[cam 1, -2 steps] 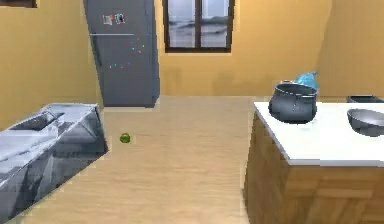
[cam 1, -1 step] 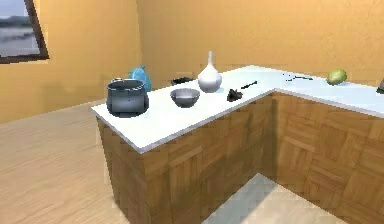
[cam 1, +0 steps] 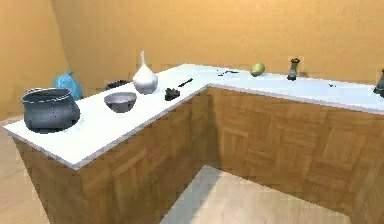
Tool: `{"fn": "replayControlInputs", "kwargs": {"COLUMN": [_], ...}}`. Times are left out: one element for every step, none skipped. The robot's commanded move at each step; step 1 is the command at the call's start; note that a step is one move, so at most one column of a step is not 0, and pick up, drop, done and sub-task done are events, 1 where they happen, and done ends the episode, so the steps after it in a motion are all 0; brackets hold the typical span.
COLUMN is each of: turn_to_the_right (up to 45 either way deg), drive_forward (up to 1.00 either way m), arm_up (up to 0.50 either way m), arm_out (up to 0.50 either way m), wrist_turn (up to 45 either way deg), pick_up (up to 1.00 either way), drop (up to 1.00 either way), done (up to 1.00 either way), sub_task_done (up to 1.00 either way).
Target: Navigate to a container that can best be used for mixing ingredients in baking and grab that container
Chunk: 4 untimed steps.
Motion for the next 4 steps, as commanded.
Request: {"fn": "replayControlInputs", "kwargs": {"turn_to_the_right": [0.0,-45.0,-45.0,-30.0], "drive_forward": [0.65,0.0,0.0,0.0], "arm_up": [0.0,0.0,0.0,0.0], "arm_out": [0.0,0.0,0.0,0.0], "wrist_turn": [0.0,0.0,0.0,0.0], "pick_up": [0.0,0.0,0.0,0.0], "drop": [0.0,0.0,0.0,0.0], "done": [0.0,0.0,0.0,0.0], "sub_task_done": [0.0,0.0,0.0,0.0]}}
